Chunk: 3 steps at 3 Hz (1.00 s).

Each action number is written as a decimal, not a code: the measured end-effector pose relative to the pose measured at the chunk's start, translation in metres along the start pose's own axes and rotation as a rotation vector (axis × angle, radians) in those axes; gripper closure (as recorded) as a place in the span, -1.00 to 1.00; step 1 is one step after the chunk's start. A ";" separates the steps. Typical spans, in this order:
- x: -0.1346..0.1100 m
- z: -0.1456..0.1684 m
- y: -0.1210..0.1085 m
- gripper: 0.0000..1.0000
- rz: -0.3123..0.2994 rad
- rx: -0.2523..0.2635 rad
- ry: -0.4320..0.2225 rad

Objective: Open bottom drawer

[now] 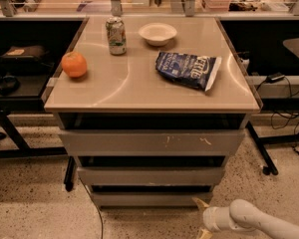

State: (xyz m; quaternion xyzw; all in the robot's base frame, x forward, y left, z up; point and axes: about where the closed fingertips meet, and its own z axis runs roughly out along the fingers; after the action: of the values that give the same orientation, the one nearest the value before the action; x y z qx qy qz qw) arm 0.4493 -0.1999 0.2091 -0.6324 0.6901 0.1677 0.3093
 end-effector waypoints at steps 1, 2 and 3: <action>0.005 0.008 -0.009 -1.00 0.003 0.037 -0.008; 0.011 0.019 -0.033 -1.00 0.003 0.106 0.022; 0.015 0.029 -0.057 -1.00 -0.008 0.163 0.059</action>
Offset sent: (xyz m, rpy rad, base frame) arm 0.0788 -0.0128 -0.0233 -0.0831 -0.1628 -0.1649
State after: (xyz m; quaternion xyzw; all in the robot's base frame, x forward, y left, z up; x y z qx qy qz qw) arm 0.5112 -0.2022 0.1868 -0.6126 0.7077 0.0911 0.3399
